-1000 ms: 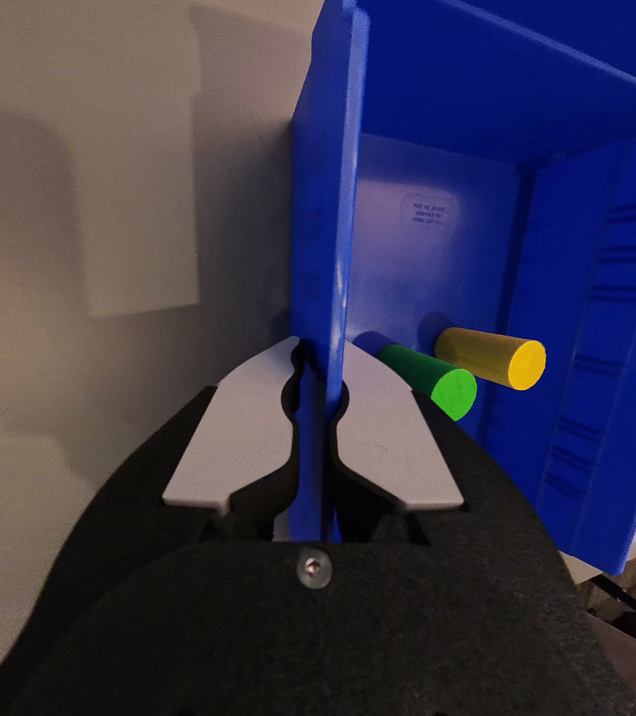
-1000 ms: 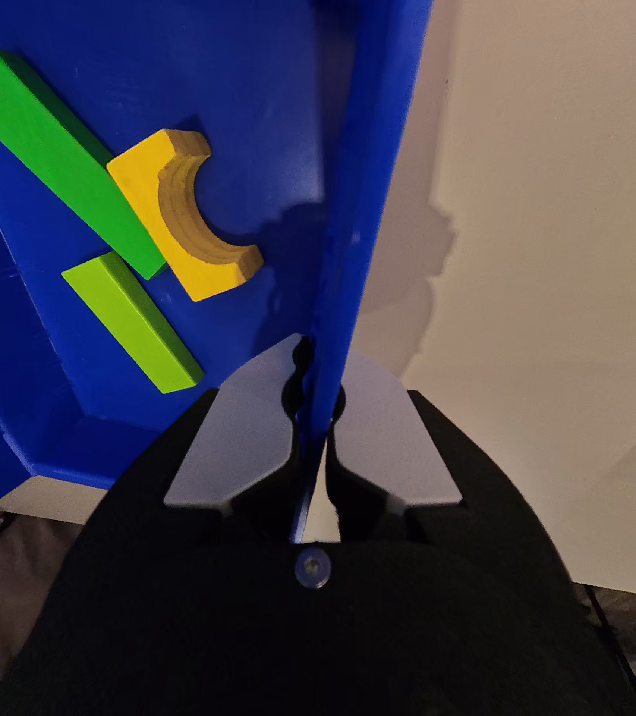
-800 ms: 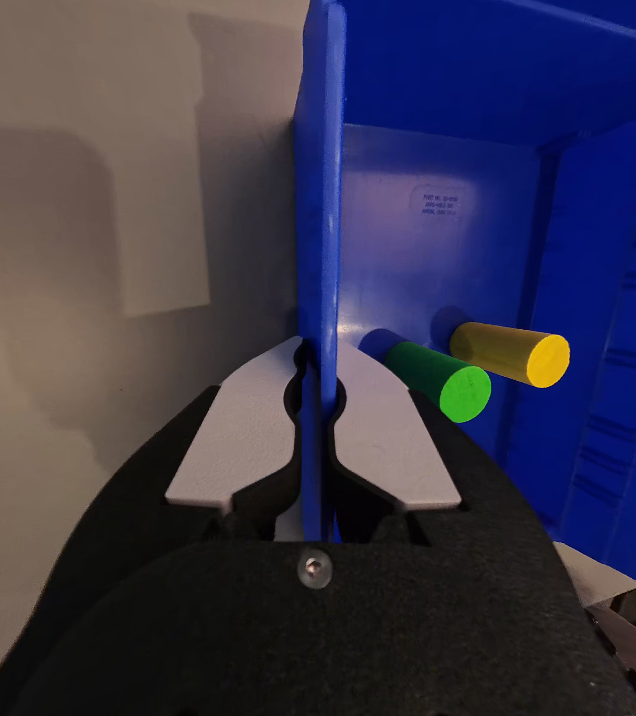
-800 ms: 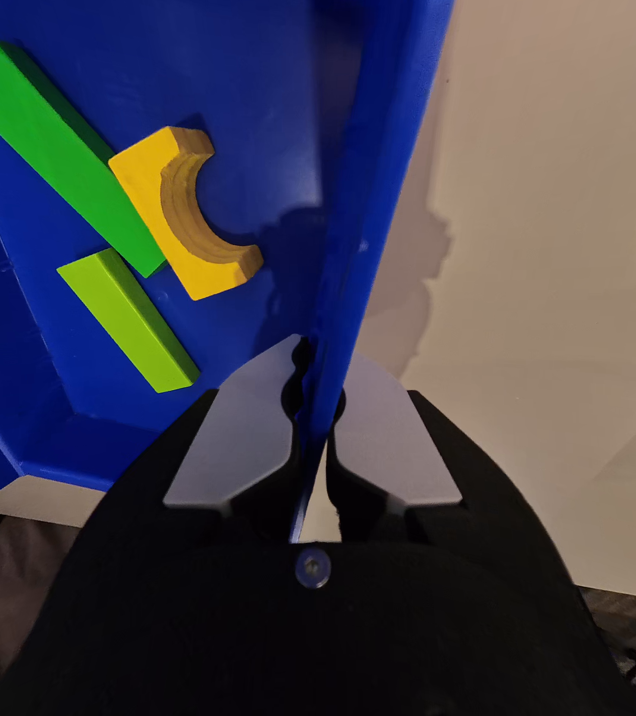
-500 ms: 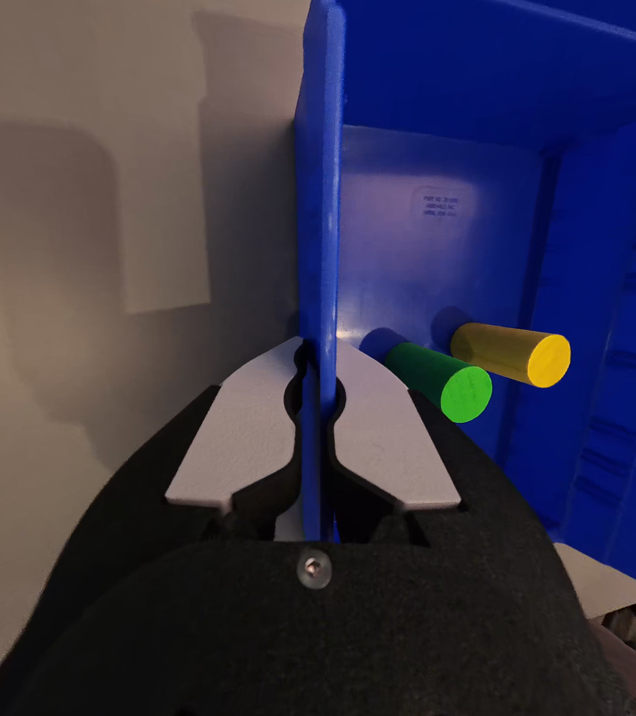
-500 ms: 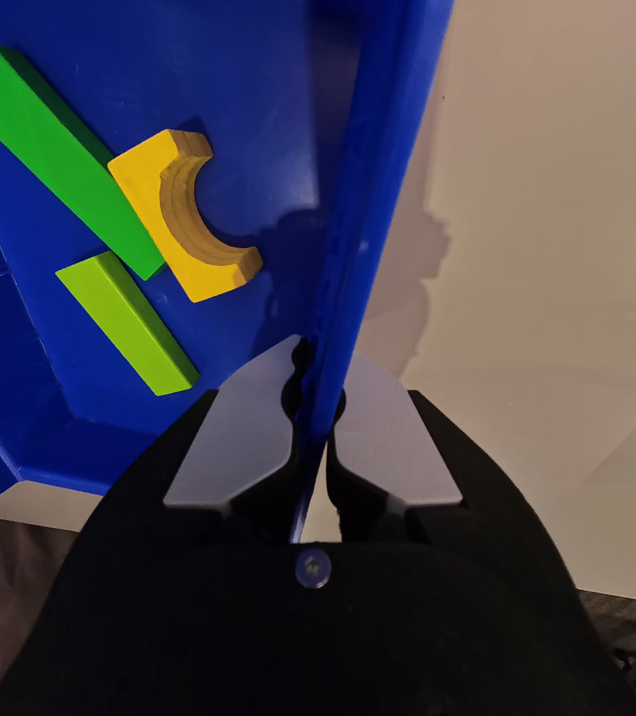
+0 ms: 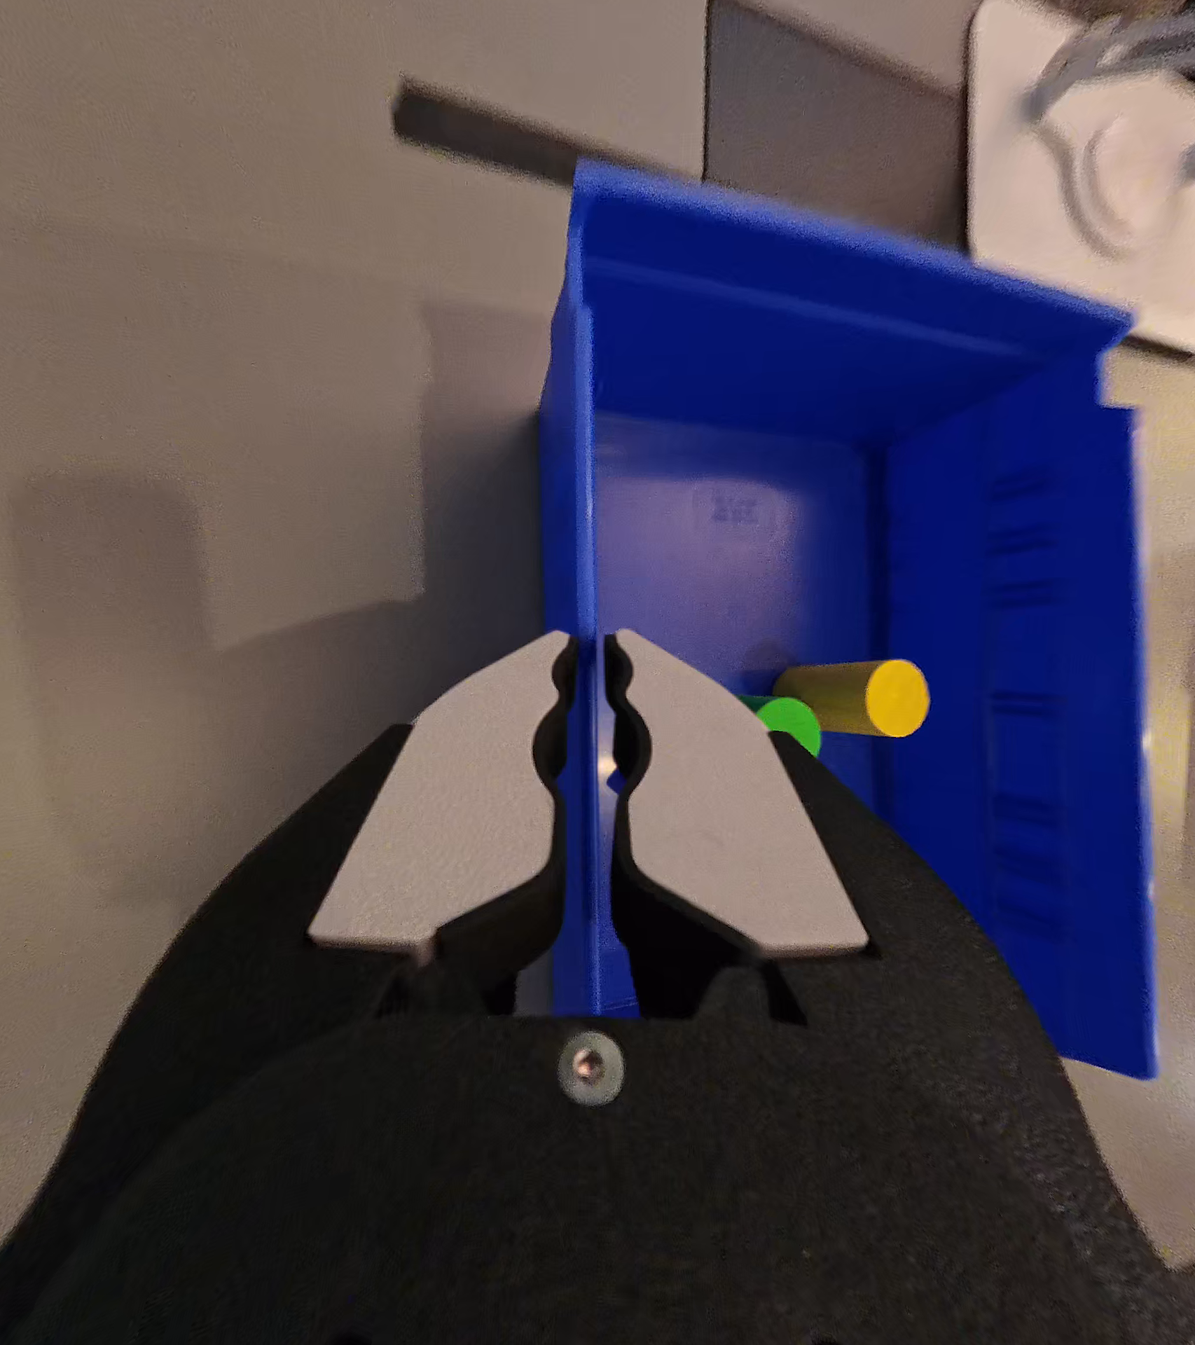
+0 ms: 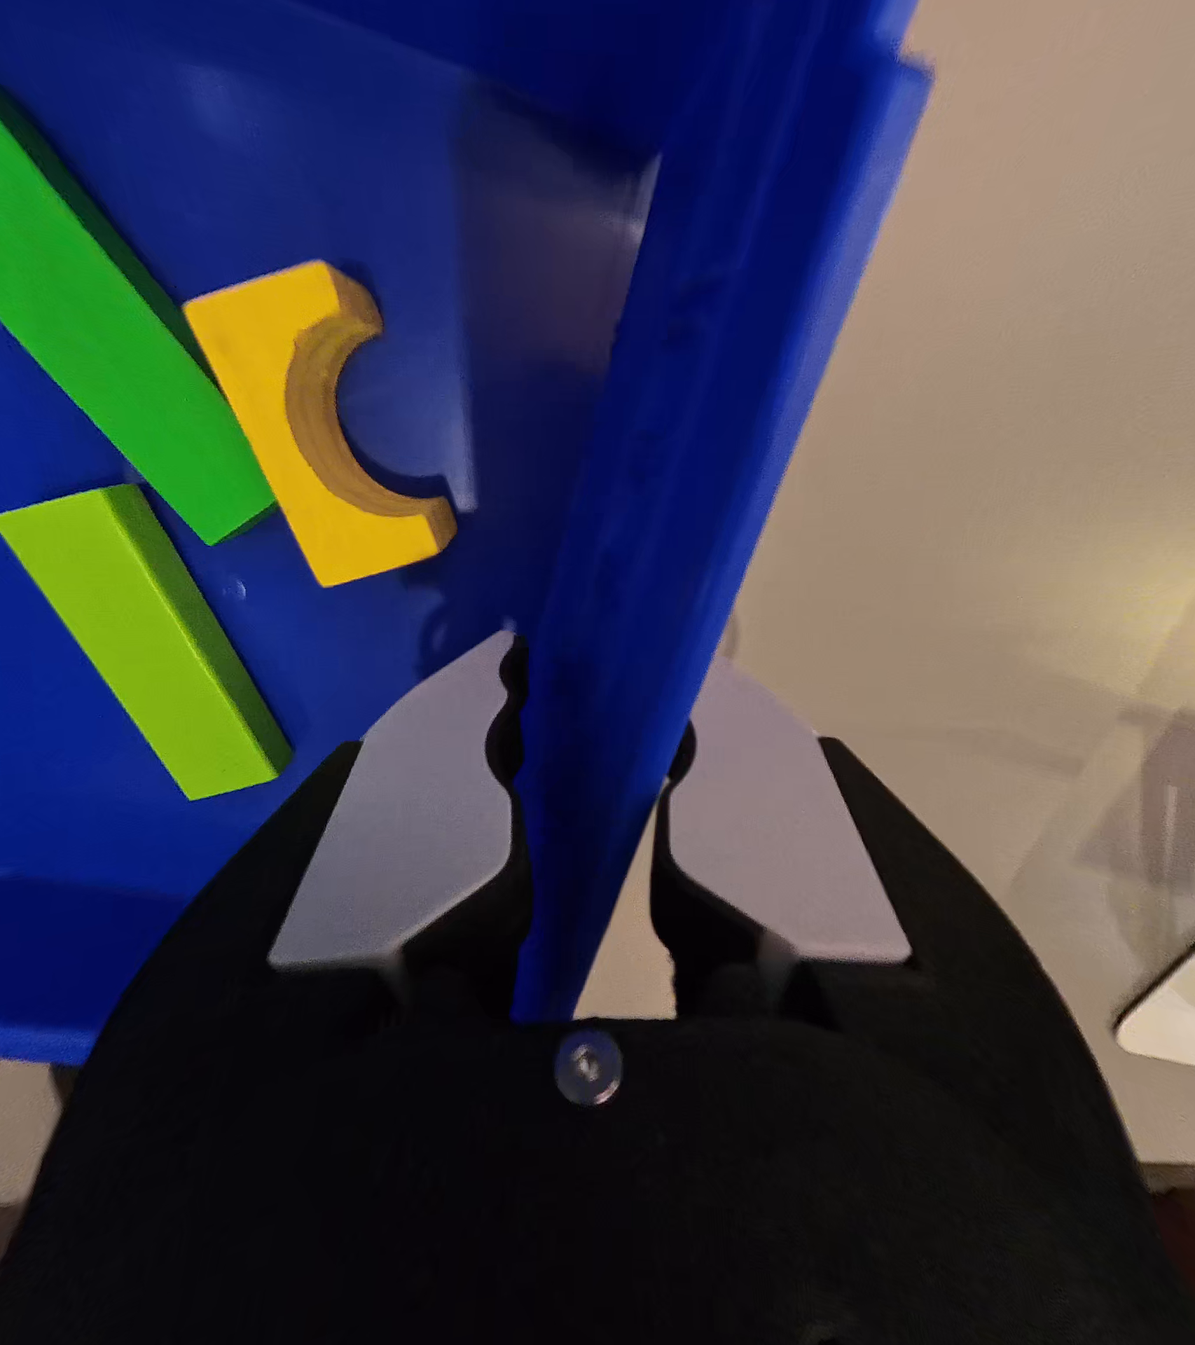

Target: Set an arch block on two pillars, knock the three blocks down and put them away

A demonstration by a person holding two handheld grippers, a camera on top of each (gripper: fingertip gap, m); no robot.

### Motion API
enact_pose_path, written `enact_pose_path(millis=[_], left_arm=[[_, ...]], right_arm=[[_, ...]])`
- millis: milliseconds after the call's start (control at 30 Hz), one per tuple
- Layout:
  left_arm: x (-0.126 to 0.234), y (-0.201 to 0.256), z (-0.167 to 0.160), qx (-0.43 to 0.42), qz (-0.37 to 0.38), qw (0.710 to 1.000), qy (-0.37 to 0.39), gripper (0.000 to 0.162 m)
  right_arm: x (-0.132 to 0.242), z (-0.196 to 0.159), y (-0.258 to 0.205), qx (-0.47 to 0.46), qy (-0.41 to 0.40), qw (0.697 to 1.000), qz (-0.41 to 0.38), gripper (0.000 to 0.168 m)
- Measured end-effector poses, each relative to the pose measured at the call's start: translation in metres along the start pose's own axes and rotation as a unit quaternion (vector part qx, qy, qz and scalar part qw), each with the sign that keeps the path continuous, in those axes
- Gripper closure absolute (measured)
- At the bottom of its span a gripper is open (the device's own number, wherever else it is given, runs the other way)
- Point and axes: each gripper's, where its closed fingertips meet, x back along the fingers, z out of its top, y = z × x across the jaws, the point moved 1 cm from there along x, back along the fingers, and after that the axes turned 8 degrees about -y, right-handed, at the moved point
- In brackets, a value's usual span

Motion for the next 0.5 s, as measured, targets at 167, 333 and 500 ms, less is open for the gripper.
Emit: enact_pose_path(millis=[167,333,500], left_arm=[[0.09,0.062,0.024,-0.076,-0.168,0.965,0.188,0.161],[0.154,0.106,0.014,-0.196,-0.254,0.904,0.284,0.144],[0.154,0.132,-0.003,-0.343,-0.208,0.845,0.353,0.136]], right_arm=[[0.045,0.02,0.0,0.019,0.131,0.988,-0.073,0.125],[0.104,0.042,-0.025,0.08,0.265,0.948,-0.159,0.125],[0.151,0.058,-0.07,0.121,0.381,0.902,-0.162,0.125]])
